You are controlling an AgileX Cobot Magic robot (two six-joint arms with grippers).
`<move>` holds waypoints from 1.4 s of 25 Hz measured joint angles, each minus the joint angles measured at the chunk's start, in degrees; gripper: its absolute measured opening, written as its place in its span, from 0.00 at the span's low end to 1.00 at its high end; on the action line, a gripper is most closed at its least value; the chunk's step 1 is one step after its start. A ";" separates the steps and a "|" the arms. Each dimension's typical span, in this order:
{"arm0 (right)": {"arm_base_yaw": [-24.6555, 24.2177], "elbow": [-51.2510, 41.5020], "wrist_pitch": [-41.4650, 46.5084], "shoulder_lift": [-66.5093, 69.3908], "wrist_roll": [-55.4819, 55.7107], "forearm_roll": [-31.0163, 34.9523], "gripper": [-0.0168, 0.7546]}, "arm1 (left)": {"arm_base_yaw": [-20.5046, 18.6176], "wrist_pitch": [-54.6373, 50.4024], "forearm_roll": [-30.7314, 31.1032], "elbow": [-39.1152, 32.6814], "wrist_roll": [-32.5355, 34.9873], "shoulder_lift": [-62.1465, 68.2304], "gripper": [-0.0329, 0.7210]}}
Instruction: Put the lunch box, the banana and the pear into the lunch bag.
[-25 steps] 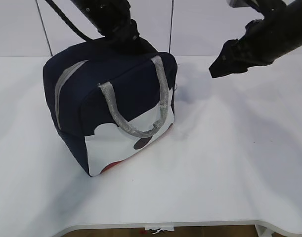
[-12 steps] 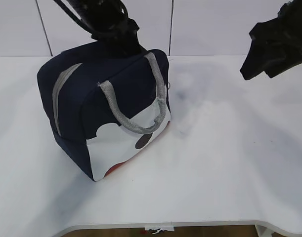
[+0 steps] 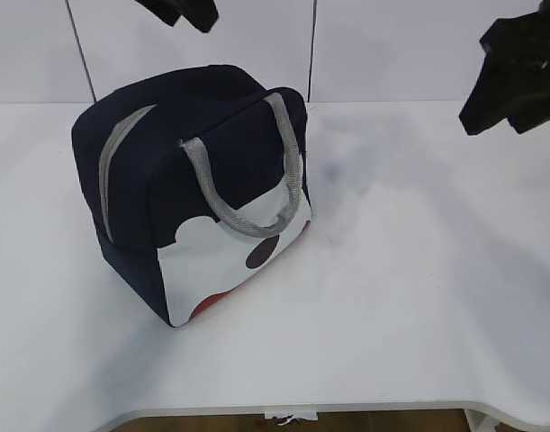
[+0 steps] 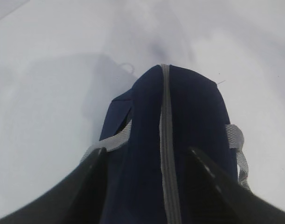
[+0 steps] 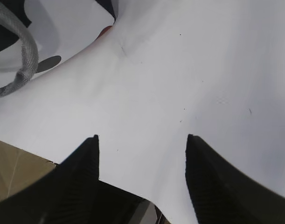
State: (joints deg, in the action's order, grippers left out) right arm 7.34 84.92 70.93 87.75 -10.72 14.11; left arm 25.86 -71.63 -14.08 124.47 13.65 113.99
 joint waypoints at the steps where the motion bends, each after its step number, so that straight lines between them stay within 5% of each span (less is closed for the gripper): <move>1: 0.00 -1.01 0.00 -1.19 0.00 0.00 0.60 | 0.00 0.00 0.92 0.00 -1.15 -0.94 0.57; 13: 0.00 -17.32 0.49 -25.10 0.49 -0.46 0.60 | 0.00 -0.32 8.61 -20.69 -3.00 -21.19 0.53; 26: 0.00 -27.40 1.45 -53.96 1.48 -1.20 0.60 | 0.00 -0.44 7.54 -46.29 -3.14 -48.27 0.39; 35: 0.00 -36.22 1.81 -69.64 1.61 -5.72 0.60 | 0.00 -0.68 6.94 -56.93 -3.14 -67.34 0.37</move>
State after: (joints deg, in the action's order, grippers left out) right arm 7.34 48.70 72.74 18.11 -9.11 8.39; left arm 25.86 -72.31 -7.15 67.54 10.51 46.65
